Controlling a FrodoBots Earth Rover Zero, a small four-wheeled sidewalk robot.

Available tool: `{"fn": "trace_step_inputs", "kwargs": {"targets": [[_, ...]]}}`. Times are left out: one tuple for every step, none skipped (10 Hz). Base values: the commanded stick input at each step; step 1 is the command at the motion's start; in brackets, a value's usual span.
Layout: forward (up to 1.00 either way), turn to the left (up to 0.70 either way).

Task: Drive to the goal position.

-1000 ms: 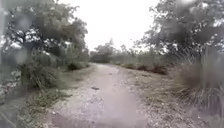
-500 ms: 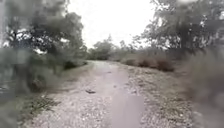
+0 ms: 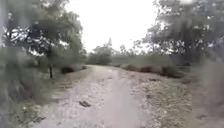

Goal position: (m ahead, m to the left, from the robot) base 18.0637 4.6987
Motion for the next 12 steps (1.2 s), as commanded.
{"fn": "trace_step_inputs", "kwargs": {"targets": [[0.70,0.00],[0.70,0.00],[0.70,0.00],[0.70,0.00],[0.70,0.00],[0.70,0.00],[0.70,0.00],[0.70,0.00],[0.70,0.00],[0.70,0.00],[0.70,0.00],[0.70,0.00]]}}
